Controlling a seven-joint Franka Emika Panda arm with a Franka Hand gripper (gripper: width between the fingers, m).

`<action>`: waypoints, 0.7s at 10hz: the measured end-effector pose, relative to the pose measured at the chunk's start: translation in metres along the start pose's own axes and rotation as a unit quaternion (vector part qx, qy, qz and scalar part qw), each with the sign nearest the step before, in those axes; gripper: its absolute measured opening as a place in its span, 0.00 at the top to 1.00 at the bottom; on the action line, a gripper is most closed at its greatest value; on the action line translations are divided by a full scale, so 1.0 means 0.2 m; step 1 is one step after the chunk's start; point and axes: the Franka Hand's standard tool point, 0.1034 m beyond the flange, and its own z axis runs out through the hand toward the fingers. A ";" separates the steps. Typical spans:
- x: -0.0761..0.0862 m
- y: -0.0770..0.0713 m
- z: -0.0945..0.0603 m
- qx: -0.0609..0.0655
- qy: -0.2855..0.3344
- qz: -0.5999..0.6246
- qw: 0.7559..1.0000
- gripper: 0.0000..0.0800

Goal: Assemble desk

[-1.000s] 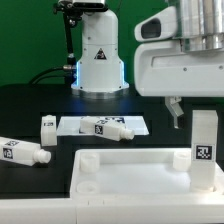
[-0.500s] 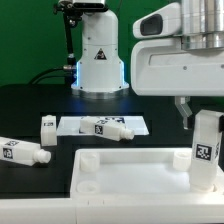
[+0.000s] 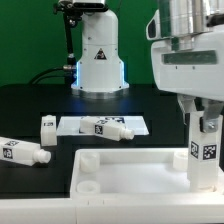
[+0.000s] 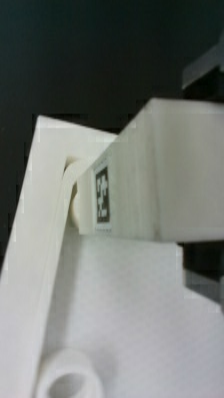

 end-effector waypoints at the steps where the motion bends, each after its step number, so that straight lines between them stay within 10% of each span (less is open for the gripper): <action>1: -0.01 0.01 0.00 0.002 -0.005 0.035 0.999 0.63; 4: -0.02 0.01 -0.01 -0.012 -0.004 -0.015 1.000 0.63; 7: -0.08 -0.04 -0.05 -0.024 -0.008 -0.295 0.955 0.36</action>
Offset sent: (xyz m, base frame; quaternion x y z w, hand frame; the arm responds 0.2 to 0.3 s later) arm 0.0000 0.0000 0.0000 0.0000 0.0000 -0.0650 0.9979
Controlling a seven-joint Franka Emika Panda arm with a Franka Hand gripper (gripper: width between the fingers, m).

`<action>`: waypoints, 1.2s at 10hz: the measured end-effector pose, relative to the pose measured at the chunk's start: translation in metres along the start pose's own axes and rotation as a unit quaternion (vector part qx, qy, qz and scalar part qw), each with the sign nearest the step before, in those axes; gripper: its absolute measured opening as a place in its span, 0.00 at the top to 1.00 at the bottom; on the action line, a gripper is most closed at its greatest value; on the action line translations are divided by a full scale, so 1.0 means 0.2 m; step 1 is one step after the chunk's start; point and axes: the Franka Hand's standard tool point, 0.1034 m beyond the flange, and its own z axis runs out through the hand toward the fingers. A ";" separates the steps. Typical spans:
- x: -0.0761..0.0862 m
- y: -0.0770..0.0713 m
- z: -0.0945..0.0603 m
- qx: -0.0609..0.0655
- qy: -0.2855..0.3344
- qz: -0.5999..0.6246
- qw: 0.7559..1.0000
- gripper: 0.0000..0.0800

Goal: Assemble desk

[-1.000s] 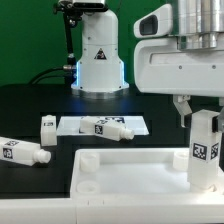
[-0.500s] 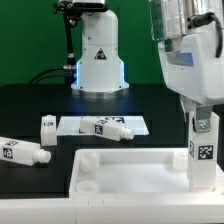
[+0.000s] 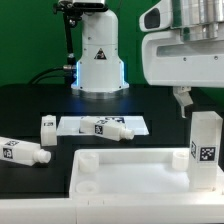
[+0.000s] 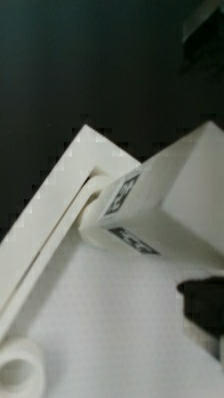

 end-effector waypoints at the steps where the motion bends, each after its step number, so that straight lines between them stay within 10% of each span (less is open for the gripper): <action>1: 0.00 0.00 0.00 0.000 0.001 -0.030 1.000 0.22; 8: -0.02 -0.02 0.03 -0.026 0.009 -0.320 0.947 0.19; 12: -0.01 -0.02 0.02 -0.029 0.009 -0.199 0.980 0.63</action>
Offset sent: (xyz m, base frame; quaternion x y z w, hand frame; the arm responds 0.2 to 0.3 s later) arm 0.0000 0.0000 0.0000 0.0000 0.0000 -0.1938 0.9810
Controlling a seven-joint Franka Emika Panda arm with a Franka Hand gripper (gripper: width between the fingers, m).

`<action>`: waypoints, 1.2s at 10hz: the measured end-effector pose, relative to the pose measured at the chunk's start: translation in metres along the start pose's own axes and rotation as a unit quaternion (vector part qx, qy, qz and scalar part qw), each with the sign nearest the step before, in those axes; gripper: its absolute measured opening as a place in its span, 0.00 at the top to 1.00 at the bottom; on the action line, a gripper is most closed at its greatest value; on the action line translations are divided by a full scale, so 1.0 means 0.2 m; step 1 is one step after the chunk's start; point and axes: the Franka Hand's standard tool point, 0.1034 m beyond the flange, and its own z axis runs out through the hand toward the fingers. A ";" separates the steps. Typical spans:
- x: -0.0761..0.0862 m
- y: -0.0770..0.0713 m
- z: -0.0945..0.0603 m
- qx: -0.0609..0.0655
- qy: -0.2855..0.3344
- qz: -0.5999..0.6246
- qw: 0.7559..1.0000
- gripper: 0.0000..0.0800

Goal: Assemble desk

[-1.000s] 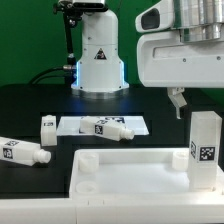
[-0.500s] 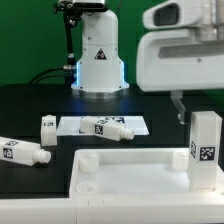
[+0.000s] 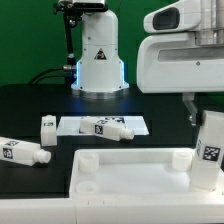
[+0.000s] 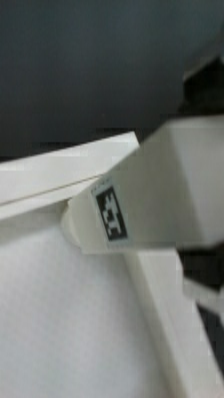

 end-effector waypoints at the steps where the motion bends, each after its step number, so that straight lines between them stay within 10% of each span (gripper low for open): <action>1: 0.01 0.01 0.00 0.002 0.000 0.063 0.998 0.63; 5: -0.02 0.02 0.01 0.041 -0.018 0.409 0.911 0.63; 8: -0.02 0.02 0.01 0.040 -0.019 0.457 0.888 0.63; 10: -0.02 0.02 0.02 0.041 -0.018 0.431 0.901 0.47; 12: 0.01 0.03 0.00 0.042 0.002 0.248 0.968 0.22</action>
Offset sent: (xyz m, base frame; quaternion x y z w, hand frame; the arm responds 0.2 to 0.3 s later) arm -0.0199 0.0041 -0.0066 -0.0104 -0.0179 0.4648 0.8851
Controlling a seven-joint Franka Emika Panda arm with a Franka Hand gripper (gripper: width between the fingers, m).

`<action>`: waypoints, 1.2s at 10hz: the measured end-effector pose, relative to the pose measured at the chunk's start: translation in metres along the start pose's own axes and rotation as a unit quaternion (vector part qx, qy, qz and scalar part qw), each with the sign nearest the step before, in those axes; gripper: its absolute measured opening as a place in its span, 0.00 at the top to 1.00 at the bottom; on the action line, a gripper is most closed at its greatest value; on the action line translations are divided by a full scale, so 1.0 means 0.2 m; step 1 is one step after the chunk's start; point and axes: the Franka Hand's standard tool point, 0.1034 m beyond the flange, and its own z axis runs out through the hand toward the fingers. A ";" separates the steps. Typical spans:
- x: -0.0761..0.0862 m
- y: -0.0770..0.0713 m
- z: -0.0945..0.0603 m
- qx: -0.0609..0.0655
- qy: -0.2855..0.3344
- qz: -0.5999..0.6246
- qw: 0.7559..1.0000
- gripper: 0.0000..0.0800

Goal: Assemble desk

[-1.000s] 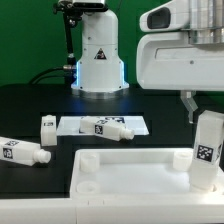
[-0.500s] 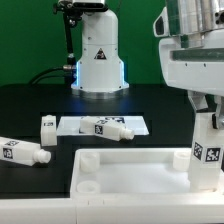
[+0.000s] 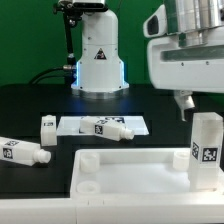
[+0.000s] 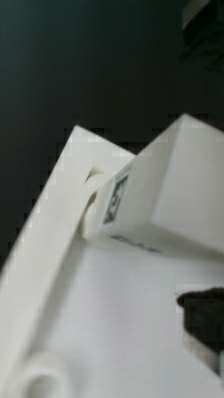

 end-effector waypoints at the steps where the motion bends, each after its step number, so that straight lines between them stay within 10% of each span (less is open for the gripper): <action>1: -0.01 0.00 0.00 -0.003 0.001 -0.099 0.995 0.20; 5: 0.01 0.01 0.00 -0.008 0.004 -0.236 0.972 0.19; 7: 0.05 0.01 0.01 -0.018 0.021 -0.410 0.912 0.19; 9: 0.05 0.01 0.01 -0.018 0.021 -0.384 0.923 0.50; 12: 0.06 0.01 0.01 -0.017 0.026 -0.260 0.965 0.64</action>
Offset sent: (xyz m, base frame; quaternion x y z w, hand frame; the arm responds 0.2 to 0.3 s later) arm 0.0000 0.0000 0.0000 0.0000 0.0000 -0.2571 0.9664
